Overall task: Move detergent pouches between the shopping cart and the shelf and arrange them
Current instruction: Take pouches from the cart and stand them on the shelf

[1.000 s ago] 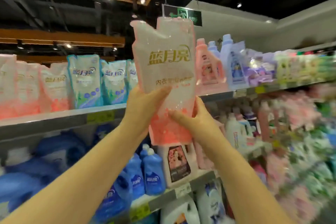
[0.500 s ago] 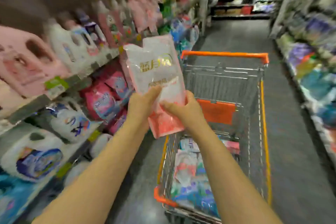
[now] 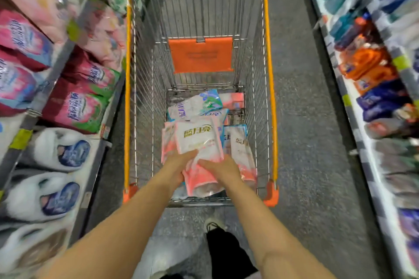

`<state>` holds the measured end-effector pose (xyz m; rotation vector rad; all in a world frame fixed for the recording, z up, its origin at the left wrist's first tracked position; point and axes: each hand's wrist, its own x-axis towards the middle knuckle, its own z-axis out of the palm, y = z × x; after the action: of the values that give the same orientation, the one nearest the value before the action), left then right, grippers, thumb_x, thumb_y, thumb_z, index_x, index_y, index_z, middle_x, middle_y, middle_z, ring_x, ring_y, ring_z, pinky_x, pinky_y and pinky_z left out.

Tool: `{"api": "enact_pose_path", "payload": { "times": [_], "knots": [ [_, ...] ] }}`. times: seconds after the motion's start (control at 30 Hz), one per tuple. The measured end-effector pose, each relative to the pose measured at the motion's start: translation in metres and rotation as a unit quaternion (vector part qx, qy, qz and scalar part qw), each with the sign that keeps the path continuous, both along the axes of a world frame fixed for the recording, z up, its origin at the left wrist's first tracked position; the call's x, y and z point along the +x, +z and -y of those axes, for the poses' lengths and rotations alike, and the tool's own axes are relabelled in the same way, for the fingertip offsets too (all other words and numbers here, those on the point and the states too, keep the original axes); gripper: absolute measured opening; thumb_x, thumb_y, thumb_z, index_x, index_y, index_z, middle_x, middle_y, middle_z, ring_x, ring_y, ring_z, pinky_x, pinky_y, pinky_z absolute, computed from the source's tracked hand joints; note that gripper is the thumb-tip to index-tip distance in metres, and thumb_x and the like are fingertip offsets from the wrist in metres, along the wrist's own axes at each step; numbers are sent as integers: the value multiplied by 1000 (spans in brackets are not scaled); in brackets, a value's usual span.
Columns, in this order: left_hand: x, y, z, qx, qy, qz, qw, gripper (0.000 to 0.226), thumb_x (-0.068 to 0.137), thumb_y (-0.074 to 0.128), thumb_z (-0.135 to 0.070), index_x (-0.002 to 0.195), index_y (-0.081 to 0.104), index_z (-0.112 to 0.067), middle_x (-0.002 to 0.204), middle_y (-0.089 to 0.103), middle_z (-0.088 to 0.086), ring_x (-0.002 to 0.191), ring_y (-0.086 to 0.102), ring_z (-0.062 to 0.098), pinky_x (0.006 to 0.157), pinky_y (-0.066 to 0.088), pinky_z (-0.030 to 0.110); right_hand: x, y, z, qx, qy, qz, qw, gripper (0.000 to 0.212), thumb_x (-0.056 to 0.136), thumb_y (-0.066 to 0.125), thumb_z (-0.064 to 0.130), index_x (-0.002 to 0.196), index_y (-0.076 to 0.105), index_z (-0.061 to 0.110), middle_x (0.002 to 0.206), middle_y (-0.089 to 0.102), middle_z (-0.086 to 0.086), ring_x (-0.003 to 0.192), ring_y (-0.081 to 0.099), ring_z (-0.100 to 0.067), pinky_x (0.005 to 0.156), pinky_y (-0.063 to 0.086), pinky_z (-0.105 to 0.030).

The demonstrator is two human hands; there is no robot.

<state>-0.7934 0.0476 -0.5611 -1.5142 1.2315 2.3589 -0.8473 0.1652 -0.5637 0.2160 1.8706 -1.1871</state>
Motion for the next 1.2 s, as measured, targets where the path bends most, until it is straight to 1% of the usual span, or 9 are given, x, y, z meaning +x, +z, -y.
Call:
{"api": "enact_pose_path", "payload": {
  "times": [0.2,0.37,0.5,0.63,0.73,0.83,0.97,1.1,1.2],
  "knots": [
    [19,-26,-10,-56,-65,75,993,32,84,47,19,110,57,2,94,62,18,53,65,14,51,55,24,5,-45,-2,61,-3,14,998,61,67,79,26,122,56,11,117,65,-7,106,63,-27,93,50,-40],
    [27,-21,-12,-95,-167,151,970,34,84,59,2,116,58,-9,73,54,5,60,46,9,52,35,19,0,-42,-4,122,83,0,989,61,77,70,22,130,45,5,124,60,-13,110,59,-30,93,49,-37],
    [28,-2,-13,-138,-127,130,974,31,88,57,-7,119,57,-11,93,57,12,78,54,16,62,39,23,7,-27,-4,123,106,-16,987,53,82,61,15,131,43,7,124,56,-12,110,56,-31,90,47,-34],
    [28,42,-2,-205,-61,64,975,13,88,56,-7,85,63,-18,74,63,5,57,61,2,56,38,22,5,14,29,68,118,-81,987,41,89,54,17,129,48,13,124,58,-9,107,57,-28,80,40,-23],
    [40,84,18,-260,-11,22,965,11,93,52,-11,87,60,-16,71,61,0,61,59,7,50,36,19,12,56,76,-4,145,-130,981,31,87,54,16,118,58,15,114,64,-6,93,59,-25,75,43,-24],
    [67,123,45,-340,32,11,940,11,92,52,-11,95,63,-11,73,62,1,66,60,13,52,41,15,35,100,123,-78,184,-180,963,29,85,55,12,113,62,13,114,66,-10,107,59,-26,85,42,-27],
    [126,177,79,-405,144,-5,903,16,92,51,-11,83,63,-15,71,61,2,60,57,7,54,42,17,89,158,177,-170,258,-221,925,26,85,54,11,108,65,12,108,67,-8,104,60,-24,85,43,-28],
    [200,242,114,-491,233,2,839,16,93,53,-13,79,60,-13,59,55,-4,46,52,-4,49,40,12,162,228,223,-276,338,-272,858,18,86,51,12,94,63,21,96,67,-3,93,61,-22,81,48,-32],
    [263,293,144,-567,279,20,775,20,90,58,-19,70,58,-23,58,55,-6,49,51,3,56,42,22,226,284,254,-359,376,-304,799,17,86,51,11,89,60,24,86,63,4,90,61,-19,75,47,-29]
  ]
}}
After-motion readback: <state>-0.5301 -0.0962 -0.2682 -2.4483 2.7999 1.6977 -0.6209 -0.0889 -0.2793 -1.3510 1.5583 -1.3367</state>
